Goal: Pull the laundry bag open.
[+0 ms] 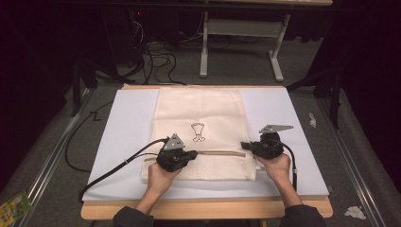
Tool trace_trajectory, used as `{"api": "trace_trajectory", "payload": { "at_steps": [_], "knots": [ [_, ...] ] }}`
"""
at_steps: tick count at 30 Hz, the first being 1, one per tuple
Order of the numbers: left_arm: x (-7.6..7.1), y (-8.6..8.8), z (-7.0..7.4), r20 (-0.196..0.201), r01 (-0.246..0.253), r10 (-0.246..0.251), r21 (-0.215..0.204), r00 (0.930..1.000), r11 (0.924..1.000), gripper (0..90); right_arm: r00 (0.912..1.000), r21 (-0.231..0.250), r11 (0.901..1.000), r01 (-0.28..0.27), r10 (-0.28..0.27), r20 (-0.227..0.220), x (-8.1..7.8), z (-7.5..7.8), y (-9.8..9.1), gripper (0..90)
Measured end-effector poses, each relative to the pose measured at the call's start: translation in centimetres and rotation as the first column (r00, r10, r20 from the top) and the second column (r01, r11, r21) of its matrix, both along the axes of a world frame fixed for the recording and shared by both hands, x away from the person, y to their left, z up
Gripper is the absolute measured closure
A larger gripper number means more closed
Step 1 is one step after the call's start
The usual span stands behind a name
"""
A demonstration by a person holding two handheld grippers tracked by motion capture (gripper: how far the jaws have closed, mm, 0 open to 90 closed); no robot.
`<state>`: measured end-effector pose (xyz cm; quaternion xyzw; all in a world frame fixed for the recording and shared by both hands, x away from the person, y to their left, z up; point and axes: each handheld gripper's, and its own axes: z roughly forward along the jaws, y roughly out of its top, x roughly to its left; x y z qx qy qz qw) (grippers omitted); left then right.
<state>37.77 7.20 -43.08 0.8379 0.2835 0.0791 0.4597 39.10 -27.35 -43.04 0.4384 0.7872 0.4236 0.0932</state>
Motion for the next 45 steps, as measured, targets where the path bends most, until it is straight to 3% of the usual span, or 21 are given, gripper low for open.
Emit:
{"api": "trace_trajectory", "payload": {
  "at_steps": [45],
  "knots": [
    [-0.2,2.8,0.0,0.0,-0.047,0.047,-0.015,0.9989,0.9988,87.0,0.9998,-0.002,0.9998,0.018,-0.018,0.008,0.0,0.3,-0.6,88.0]
  ]
}}
